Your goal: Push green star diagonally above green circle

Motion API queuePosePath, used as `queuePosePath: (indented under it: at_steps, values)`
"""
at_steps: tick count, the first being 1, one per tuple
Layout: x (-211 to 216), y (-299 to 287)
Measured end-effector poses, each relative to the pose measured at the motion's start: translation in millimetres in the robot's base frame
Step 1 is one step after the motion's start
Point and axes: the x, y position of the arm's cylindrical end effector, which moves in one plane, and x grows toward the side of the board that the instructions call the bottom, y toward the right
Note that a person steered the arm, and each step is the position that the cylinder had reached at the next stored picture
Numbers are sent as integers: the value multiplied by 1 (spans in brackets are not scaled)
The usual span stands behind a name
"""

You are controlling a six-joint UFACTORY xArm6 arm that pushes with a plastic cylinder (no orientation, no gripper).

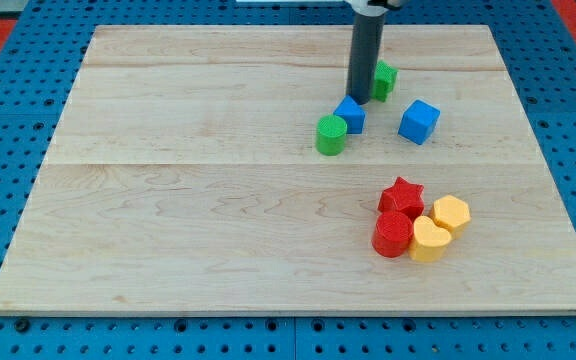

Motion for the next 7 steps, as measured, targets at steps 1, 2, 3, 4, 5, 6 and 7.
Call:
queuePosePath:
  at_steps: [1, 2, 3, 4, 5, 6, 7]
  values:
    - [-3, 76]
    - [-10, 91]
    - [-65, 80]
    - [-65, 6]
    - [-51, -28]
    - [-42, 26]
    - [-40, 36]
